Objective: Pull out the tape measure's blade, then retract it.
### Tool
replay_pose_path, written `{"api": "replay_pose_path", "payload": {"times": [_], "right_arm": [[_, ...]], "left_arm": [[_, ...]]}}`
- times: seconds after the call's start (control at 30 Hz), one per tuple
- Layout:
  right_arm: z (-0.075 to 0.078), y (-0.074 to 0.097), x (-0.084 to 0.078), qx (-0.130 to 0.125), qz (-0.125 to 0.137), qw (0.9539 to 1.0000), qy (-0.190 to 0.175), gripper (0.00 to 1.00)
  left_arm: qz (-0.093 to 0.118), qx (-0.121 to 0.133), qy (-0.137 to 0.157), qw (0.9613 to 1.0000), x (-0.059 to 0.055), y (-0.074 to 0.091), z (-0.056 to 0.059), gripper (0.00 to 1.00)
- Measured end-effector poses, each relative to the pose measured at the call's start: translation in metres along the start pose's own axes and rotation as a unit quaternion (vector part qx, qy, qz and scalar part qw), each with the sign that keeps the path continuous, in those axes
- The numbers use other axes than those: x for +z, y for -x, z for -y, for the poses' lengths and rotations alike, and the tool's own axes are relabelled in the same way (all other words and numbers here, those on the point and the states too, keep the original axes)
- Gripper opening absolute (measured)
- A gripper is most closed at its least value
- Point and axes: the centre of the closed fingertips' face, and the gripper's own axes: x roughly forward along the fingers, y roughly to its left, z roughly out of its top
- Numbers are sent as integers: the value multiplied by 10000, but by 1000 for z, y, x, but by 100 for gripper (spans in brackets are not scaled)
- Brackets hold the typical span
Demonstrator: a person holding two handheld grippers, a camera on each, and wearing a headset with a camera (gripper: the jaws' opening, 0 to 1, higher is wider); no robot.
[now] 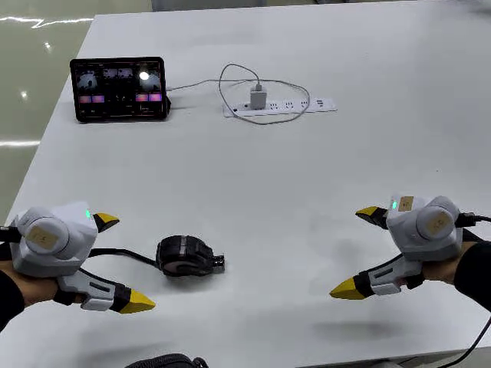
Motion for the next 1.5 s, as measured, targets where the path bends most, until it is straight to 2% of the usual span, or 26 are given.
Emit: {"api": "replay_pose_path", "payload": {"times": [0.37, 0.57, 0.63, 0.7, 0.87, 0.93, 1.03, 1.2, 1.27, 1.3, 1.37, 1.5], "right_arm": [[-1, -23, 11, 174, 20, 9995, 278, 99], [-5, -33, 20, 251, -2, 9988, 424, 99], [-6, -37, 22, 284, 9, 9985, 465, 99], [-7, -41, 24, 319, 3, 9983, 489, 99], [-14, -52, 31, 436, 56, 9974, 577, 99], [-18, -58, 32, 483, 68, 9968, 636, 99], [-23, -65, 37, 529, 80, 9959, 725, 99], [-29, -77, 41, 607, 56, 9944, 860, 99], [-32, -81, 43, 655, 49, 9941, 860, 99], [-33, -83, 44, 674, 50, 9940, 865, 99], [-36, -87, 47, 721, 88, 9935, 878, 99], [-44, -96, 54, 906, 166, 9917, 895, 99]], "left_arm": [[-257, -319, -649, 9971, 14, -16, 5, 99], [-428, -508, -1041, 9923, 20, -29, 10, 99], [-545, -504, -1082, 9914, 21, -32, 10, 99], [-686, -436, -1284, 9884, 20, -34, 6, 99], [-723, -549, -1324, 9870, 24, -40, 8, 98], [-685, -659, -1317, 9867, 28, -42, 12, 99], [-769, -722, -1329, 9855, 27, -45, 15, 98], [-866, -602, -1428, 9841, 25, -53, 11, 98], [-1133, -347, -1586, 9802, 18, -55, 0, 99], [-1191, -313, -1614, 9792, 16, -57, -1, 98], [-1190, -349, -1584, 9796, 13, -61, -2, 96], [-1116, -386, -1505, 9815, 17, -63, 0, 96]]}}
